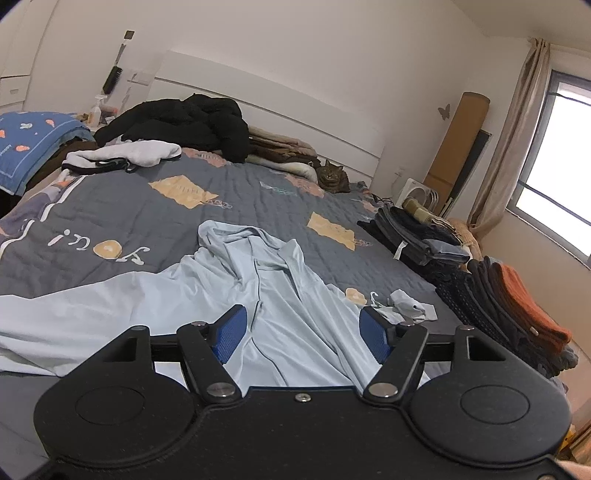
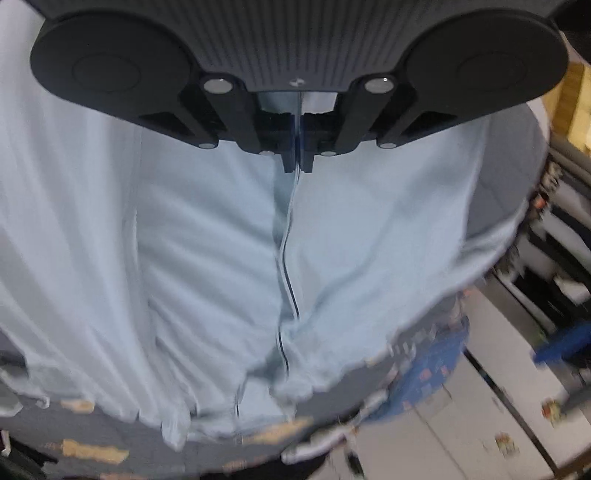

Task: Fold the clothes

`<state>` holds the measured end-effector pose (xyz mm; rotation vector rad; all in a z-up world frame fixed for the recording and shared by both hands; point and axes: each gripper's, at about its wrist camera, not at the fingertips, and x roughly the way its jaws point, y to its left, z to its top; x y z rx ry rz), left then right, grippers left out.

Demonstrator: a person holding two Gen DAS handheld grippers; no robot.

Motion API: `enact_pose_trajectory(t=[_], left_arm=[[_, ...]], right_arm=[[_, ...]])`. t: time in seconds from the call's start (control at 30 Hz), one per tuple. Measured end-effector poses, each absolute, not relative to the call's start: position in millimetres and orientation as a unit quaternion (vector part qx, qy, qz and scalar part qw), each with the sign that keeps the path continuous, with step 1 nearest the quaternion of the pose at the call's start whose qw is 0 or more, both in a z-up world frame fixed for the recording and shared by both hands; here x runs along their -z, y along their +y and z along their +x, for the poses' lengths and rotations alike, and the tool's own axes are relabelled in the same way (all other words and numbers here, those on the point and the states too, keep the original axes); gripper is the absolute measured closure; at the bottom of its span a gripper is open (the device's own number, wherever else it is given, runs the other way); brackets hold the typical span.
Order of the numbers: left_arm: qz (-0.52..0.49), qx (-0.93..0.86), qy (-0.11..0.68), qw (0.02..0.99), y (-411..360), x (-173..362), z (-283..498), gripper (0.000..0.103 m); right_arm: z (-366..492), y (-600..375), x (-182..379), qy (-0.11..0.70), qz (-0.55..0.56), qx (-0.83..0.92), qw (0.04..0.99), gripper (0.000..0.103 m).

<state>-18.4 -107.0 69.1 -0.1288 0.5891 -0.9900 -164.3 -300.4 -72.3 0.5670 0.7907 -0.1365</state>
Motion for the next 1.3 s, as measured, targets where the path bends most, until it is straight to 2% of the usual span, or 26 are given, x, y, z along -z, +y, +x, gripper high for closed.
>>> enact_pose_trajectory(t=[0.23, 0.4, 0.57, 0.6, 0.67, 0.73, 0.93, 1.2, 1.23, 1.27, 1.3], left_arm=[[-0.061, 0.465, 0.283, 0.836, -108.6, -65.8, -15.1, 0.036], [-0.054, 0.467, 0.287, 0.835, -108.7, -63.5, -15.7, 0.036], [-0.062, 0.460, 0.291, 0.836, -102.6, -61.6, -10.8, 0.036], [-0.065, 0.458, 0.293, 0.837, -101.3, -61.4, -9.0, 0.036], [-0.075, 0.455, 0.295, 0.837, -98.1, -61.0, -4.9, 0.036], [-0.077, 0.453, 0.297, 0.837, -97.0, -60.0, -2.8, 0.036], [-0.075, 0.455, 0.308, 0.832, -101.3, -53.6, 2.6, 0.036], [-0.058, 0.460, 0.330, 0.823, -119.1, -38.4, 11.6, 0.036], [-0.056, 0.459, 0.332, 0.822, -120.2, -36.8, 12.5, 0.036], [-0.053, 0.459, 0.333, 0.822, -121.2, -35.3, 13.0, 0.036], [-0.050, 0.458, 0.335, 0.822, -121.8, -34.2, 13.5, 0.036]], right_arm=[[-194.2, -324.9, 41.4, 0.332, 0.258, 0.127, 0.898, 0.102], [-178.9, -337.3, 81.5, 0.444, 0.251, 0.131, 0.850, 0.099], [-179.3, -340.9, 56.0, 0.398, 0.239, 0.116, 0.878, 0.097], [-173.2, -344.0, 48.9, 0.385, 0.231, 0.116, 0.886, 0.095], [-149.7, -351.4, 40.4, 0.366, 0.215, 0.113, 0.898, 0.082], [-125.9, -358.9, 32.1, 0.346, 0.199, 0.110, 0.910, 0.075], [-19.4, -372.4, 44.9, 0.352, 0.171, 0.094, 0.915, 0.068], [37.3, -387.3, 81.8, 0.369, 0.197, 0.115, 0.901, 0.068], [39.0, -388.2, 84.4, 0.372, 0.195, 0.117, 0.900, 0.074], [40.5, -389.0, 86.8, 0.374, 0.193, 0.120, 0.899, 0.088], [42.1, -389.8, 89.1, 0.377, 0.190, 0.122, 0.898, 0.097]])
